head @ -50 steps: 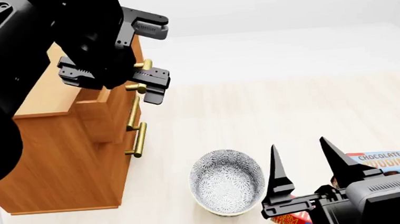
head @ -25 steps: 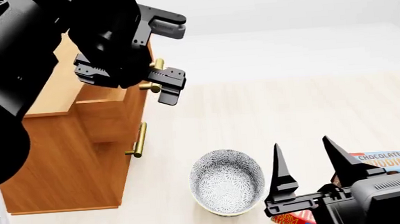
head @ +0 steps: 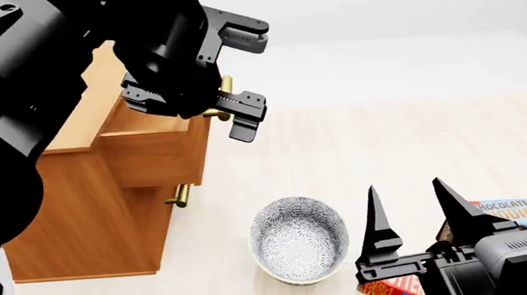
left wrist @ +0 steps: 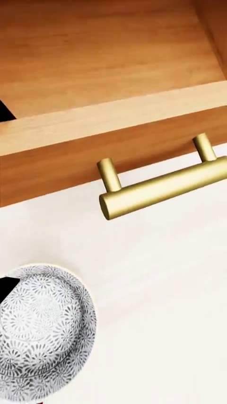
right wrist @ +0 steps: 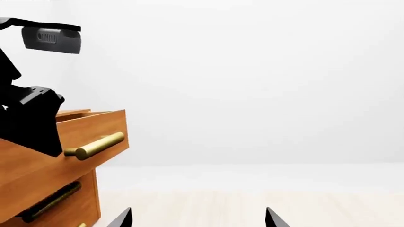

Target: Put the butter at the back in the top drawer of the cabinet and close it.

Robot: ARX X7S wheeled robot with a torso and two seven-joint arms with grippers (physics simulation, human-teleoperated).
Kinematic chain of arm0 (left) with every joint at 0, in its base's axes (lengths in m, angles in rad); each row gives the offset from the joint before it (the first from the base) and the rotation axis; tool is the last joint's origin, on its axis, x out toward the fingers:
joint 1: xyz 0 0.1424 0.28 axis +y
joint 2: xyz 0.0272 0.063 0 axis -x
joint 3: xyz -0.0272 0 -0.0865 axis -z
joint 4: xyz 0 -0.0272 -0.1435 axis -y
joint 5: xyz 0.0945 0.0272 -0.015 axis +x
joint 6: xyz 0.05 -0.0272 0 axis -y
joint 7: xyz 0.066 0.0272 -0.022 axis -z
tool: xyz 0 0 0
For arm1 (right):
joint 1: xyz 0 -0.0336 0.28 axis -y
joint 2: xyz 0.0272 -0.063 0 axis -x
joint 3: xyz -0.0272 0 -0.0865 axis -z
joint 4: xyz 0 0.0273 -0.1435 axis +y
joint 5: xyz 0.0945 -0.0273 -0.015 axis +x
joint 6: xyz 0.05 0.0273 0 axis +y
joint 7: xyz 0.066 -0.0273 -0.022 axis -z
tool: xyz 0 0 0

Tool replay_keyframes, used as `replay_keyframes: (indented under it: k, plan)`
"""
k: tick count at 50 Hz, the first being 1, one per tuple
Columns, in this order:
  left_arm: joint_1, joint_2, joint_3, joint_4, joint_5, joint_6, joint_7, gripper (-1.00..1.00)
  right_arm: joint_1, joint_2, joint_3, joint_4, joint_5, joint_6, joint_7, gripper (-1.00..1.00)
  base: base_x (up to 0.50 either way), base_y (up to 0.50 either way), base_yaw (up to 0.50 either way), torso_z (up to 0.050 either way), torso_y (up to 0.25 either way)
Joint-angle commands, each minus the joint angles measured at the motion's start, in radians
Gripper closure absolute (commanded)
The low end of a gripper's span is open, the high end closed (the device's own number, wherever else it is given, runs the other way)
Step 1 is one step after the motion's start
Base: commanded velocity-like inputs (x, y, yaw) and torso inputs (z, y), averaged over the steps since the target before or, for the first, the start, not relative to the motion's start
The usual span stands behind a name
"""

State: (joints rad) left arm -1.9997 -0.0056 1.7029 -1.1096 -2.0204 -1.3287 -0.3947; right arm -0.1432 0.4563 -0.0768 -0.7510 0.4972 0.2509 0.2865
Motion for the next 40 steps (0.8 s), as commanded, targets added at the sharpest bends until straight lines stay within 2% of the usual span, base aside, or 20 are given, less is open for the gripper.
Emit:
replay_keyframes:
  k: [1, 40]
  plan:
    - [0.011, 0.006, -0.045, 0.039, -0.088, 0.029, 0.0, -1.0, -0.004, 0.005, 0.011, 0.001, 0.013, -0.007, 0.001, -1.0, 0.0, 0.0, 0.0, 0.0, 0.0]
    - [0.005, 0.006, -0.056, 0.106, -0.198, 0.099, 0.094, -1.0, 0.001, 0.019, 0.025, 0.012, 0.045, -0.015, 0.003, -1.0, 0.0, 0.0, 0.0, 0.0, 0.0]
